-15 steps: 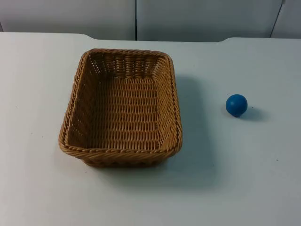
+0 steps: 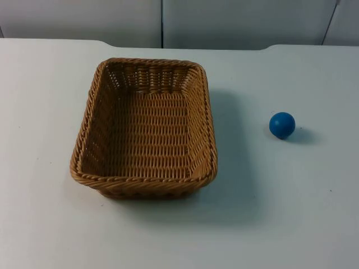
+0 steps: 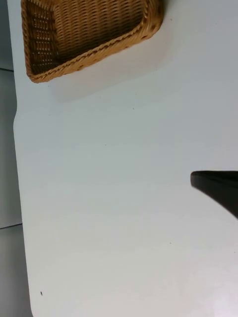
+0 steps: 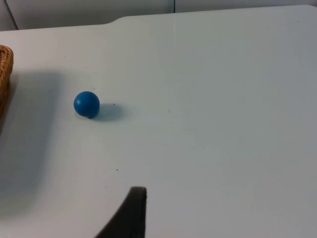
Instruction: Pick up the basket with the left hand and place the ball into the basket with the right hand.
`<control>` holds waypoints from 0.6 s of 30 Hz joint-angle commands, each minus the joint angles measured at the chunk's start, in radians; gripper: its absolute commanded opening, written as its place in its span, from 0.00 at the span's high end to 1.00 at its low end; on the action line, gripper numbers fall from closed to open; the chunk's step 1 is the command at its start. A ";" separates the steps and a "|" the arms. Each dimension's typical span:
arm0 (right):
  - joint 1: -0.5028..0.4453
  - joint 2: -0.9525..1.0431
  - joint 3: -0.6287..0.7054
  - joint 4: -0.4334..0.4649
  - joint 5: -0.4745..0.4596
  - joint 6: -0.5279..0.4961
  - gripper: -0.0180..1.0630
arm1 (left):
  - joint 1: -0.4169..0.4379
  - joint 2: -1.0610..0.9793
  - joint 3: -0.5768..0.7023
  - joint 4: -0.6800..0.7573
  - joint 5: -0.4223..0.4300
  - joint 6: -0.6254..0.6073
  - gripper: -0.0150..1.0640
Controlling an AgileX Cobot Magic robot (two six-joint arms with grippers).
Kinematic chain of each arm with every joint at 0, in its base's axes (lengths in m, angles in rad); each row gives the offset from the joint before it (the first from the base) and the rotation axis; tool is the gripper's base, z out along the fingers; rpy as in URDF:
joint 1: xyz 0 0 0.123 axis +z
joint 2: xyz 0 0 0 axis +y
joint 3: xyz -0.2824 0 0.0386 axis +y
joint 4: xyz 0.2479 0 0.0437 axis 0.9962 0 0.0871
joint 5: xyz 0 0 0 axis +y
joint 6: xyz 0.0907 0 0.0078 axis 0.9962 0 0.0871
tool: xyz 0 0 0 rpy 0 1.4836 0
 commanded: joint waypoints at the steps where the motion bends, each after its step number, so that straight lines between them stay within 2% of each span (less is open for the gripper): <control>1: -0.007 -0.002 0.008 -0.004 -0.007 0.001 0.02 | 0.000 -0.004 0.000 -0.004 -0.003 -0.003 0.01; 18: -0.007 -0.002 0.008 -0.006 -0.007 0.002 0.02 | 0.000 -0.004 0.000 -0.004 -0.003 -0.003 0.01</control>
